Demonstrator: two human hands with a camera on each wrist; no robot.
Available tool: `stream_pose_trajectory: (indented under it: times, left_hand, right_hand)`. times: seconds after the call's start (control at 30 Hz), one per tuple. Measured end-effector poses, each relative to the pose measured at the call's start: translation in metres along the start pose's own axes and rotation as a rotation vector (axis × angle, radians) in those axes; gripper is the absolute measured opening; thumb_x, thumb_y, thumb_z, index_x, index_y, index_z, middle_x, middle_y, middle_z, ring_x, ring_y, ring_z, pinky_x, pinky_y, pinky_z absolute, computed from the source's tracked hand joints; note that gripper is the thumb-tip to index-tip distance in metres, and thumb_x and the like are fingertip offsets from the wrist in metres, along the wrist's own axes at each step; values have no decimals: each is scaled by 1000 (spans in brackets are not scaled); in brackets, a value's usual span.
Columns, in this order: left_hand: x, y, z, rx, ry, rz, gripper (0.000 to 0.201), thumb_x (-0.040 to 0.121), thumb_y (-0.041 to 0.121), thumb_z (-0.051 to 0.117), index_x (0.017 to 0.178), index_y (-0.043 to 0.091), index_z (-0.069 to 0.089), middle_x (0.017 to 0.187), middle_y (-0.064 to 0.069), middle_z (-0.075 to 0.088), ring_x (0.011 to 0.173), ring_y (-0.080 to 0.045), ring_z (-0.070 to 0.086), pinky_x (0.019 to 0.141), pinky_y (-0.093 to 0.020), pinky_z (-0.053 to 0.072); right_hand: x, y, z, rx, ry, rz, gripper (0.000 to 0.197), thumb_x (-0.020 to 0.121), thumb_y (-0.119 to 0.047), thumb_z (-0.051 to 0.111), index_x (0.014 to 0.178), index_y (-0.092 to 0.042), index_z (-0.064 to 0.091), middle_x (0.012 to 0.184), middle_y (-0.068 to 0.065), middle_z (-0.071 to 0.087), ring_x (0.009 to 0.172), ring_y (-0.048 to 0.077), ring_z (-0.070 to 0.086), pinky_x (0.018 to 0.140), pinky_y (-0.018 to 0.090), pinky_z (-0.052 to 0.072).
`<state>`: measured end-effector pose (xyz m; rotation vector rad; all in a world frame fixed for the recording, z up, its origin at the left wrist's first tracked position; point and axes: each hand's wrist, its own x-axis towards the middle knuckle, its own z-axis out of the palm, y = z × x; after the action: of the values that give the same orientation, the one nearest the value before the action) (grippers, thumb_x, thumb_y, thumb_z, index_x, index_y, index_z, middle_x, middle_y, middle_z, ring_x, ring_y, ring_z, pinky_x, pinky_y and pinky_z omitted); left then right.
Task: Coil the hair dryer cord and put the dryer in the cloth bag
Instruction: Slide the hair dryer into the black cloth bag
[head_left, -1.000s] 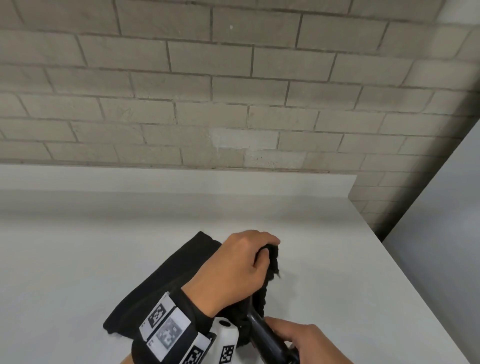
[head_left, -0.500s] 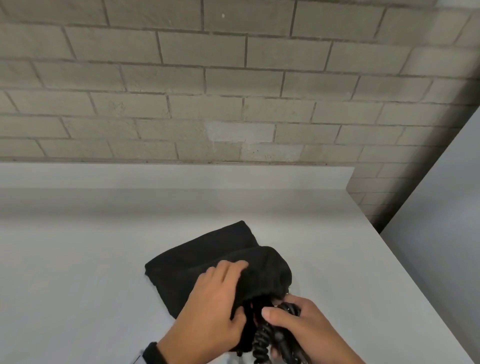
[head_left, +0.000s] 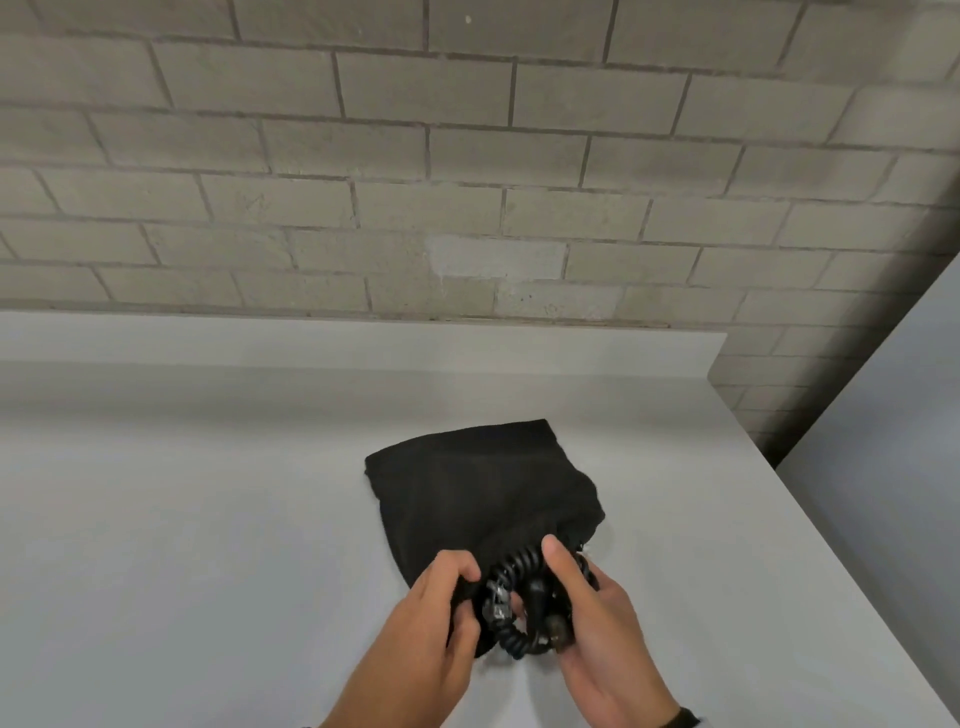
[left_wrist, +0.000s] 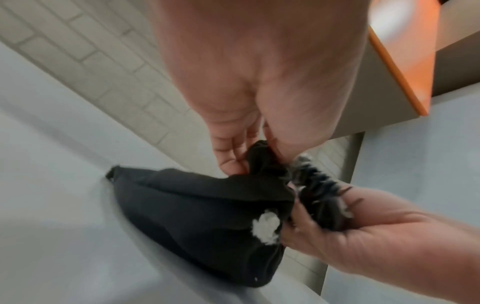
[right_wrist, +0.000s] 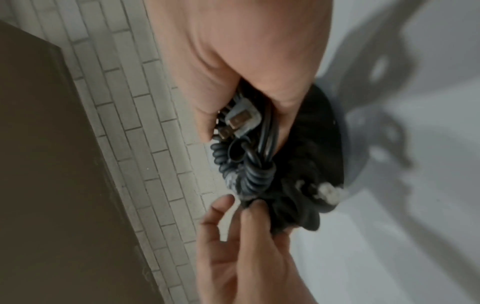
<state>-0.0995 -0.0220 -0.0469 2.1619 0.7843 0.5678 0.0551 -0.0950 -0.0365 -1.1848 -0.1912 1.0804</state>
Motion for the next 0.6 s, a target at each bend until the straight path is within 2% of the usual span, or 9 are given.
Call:
stream_pose_trajectory:
  times: [0.07,0.17,0.23,0.33,0.43,0.5,0.57,0.6]
  left_hand:
    - [-2,4,-2,35,49,88,30,95,8,51,96,37,45,85,28,49,66,-3,47,58,-8,34]
    - [2,9,-7,-9,157,108,32,95,7,54,91,38,45,80,21,50,63,-7,47,53,-12,35]
    - [7,12,-11,-49,223,93,31,95,11,55,93,40,45,81,16,52,64,-9,50,52,-15,37]
    - [13,19,-11,-17,274,95,27,96,17,56,97,42,44,85,20,51,73,-7,53,56,-13,39]
    - [16,26,-10,113,196,175,21,94,25,53,97,44,44,92,27,47,88,-5,50,69,-17,41]
    - [15,29,-9,161,45,269,20,94,24,52,99,42,46,96,33,44,92,-2,45,75,-16,40]
    - [13,34,-7,160,-105,373,16,97,22,50,100,38,48,97,31,44,93,-2,44,78,-18,41]
    - [11,37,-7,152,-157,407,13,98,22,49,101,35,50,100,27,47,94,-2,45,81,-19,41]
  right_hand:
    - [2,3,5,29,36,-44,30,89,-26,64,109,-4,69,101,15,75,93,27,73,79,38,56]
    - [4,10,14,52,84,-84,33,90,-28,61,113,-4,68,106,15,74,100,29,71,91,44,53]
    - [4,14,17,44,85,-101,33,90,-27,60,112,-3,68,106,17,74,101,30,71,93,44,52]
    - [3,17,19,4,54,-107,34,88,-27,60,109,-2,69,104,19,74,101,31,70,91,44,53]
    - [4,17,16,-40,16,-102,26,94,-19,55,110,-1,67,104,21,73,100,31,70,91,44,53]
    - [6,14,15,-26,29,-115,18,97,-5,50,106,0,65,102,25,71,95,33,70,88,44,55]
    - [5,9,17,4,48,-136,14,94,-1,51,97,2,64,91,25,71,84,35,69,80,42,57]
    - [5,10,20,53,37,-131,15,92,-8,52,90,2,62,80,21,68,74,33,67,74,39,57]
